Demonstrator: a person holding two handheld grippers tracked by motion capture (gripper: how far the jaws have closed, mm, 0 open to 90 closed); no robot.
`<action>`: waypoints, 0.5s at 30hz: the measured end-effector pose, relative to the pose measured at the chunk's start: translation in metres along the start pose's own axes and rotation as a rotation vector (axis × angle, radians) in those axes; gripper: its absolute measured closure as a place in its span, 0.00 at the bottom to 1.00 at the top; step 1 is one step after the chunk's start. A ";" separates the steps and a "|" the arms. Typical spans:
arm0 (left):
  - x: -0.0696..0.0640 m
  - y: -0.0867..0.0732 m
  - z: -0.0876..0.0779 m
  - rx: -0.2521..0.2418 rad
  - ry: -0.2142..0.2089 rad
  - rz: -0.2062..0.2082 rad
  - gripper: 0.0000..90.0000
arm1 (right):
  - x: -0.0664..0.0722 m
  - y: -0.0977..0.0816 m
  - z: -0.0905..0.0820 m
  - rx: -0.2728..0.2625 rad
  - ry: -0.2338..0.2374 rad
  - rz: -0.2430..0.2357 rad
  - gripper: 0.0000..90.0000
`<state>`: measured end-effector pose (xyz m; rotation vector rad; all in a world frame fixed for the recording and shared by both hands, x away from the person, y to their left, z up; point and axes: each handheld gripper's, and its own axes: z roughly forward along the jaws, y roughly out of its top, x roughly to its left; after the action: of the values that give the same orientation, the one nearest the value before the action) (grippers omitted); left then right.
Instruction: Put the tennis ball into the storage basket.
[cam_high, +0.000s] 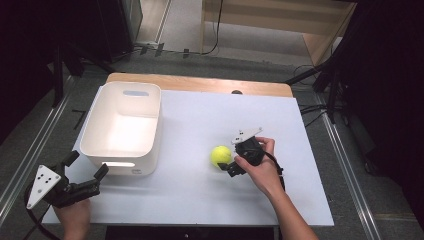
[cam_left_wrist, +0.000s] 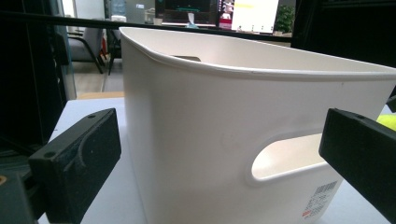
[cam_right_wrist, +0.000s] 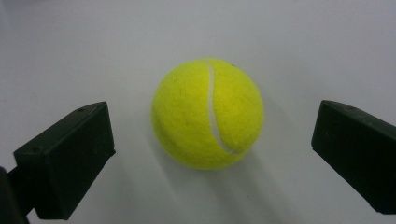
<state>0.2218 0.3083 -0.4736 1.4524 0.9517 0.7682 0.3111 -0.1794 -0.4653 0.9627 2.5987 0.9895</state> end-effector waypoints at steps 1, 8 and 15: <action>0.000 0.000 0.000 0.000 0.000 0.000 0.00 | 0.000 0.000 0.000 0.000 0.000 0.000 0.00; 0.000 0.000 0.000 0.001 0.001 0.001 0.00 | 0.001 0.003 0.006 0.006 -0.002 0.001 0.00; 0.000 0.000 0.000 0.002 0.001 0.000 0.00 | 0.002 0.003 0.012 0.031 0.002 0.006 0.00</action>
<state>0.2219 0.3081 -0.4736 1.4541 0.9539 0.7679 0.3163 -0.1704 -0.4719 0.9784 2.6216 0.9541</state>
